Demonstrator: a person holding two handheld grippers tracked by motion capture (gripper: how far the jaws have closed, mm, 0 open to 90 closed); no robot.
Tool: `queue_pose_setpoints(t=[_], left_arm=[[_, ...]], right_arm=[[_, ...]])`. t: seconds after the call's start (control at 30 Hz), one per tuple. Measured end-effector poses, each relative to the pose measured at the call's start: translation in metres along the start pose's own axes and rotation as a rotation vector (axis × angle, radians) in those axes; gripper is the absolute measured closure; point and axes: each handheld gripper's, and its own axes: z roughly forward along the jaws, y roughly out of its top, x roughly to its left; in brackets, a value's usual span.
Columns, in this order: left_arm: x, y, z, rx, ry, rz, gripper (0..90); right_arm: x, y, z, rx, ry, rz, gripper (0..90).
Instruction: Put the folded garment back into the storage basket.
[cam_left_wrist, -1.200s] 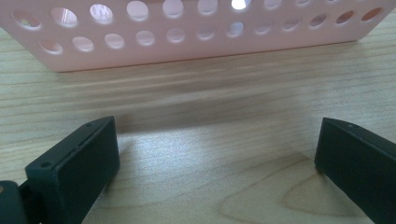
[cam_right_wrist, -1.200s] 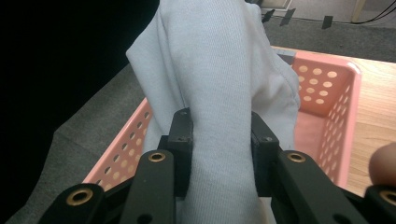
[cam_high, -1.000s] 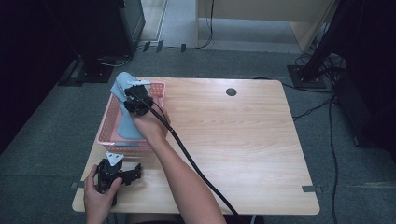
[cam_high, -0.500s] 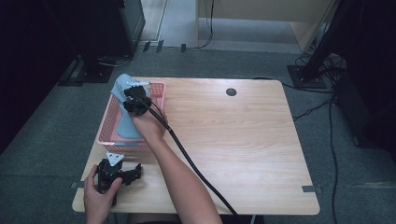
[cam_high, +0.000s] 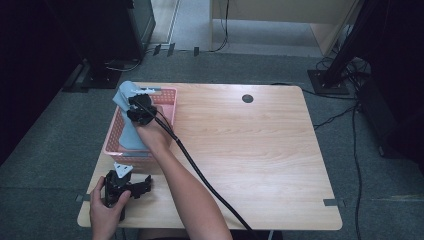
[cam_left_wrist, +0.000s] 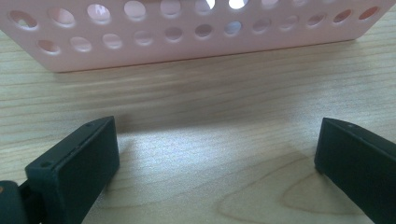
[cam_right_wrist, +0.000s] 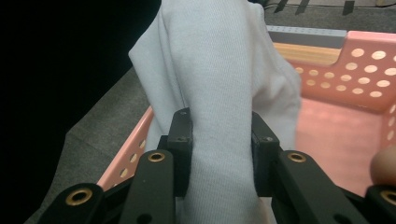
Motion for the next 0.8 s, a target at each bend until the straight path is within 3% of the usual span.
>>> queue_pose_setpoints(t=[0.13,0.33,0.43,0.6,0.8], left_arm=[[0.000,0.000,0.000,0.000,0.000,0.001,0.0],[0.000,0.000,0.000,0.000,-0.001,0.001,0.0],[0.000,0.000,0.000,0.000,-0.001,0.001,0.0],[0.000,0.000,0.000,0.000,-0.001,0.001,0.0],[0.000,0.000,0.000,0.000,-0.002,0.003,0.0]], right_arm=[[-0.003,-0.005,0.008,0.029,-0.038,-0.022,69.8],[-0.010,-0.010,0.016,0.048,-0.073,-0.014,69.8],[-0.016,-0.013,0.024,0.068,-0.114,-0.011,69.8],[-0.018,-0.015,0.030,0.079,-0.130,-0.014,69.8],[-0.014,-0.020,0.037,0.090,-0.145,-0.054,69.1]])
